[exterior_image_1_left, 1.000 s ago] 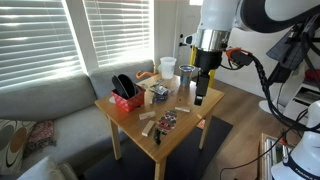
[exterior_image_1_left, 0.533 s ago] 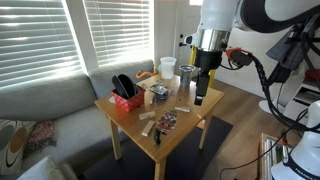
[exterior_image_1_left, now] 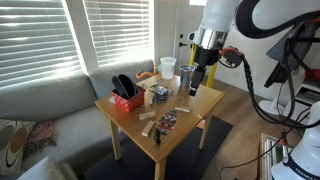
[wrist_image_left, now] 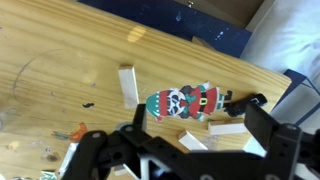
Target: Pick up a wooden block and put it in the frost cold cup
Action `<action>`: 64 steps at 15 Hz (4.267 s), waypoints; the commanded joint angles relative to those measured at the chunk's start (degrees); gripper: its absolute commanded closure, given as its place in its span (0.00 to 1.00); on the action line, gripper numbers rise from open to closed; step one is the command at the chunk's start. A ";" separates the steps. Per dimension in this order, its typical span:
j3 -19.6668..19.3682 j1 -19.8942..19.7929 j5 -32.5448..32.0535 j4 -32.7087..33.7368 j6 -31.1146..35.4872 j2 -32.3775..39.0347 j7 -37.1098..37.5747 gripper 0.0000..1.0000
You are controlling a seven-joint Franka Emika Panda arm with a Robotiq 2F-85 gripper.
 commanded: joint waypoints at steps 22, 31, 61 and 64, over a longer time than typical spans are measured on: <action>-4.55 -2.37 -0.62 -8.97 6.52 0.48 -4.19 0.00; -3.67 -2.38 -6.14 -10.48 16.09 3.82 -5.61 0.00; -4.54 -5.90 -11.92 -14.25 35.29 2.55 0.14 0.93; -6.06 -9.82 -12.39 -15.62 37.99 -0.59 3.75 0.93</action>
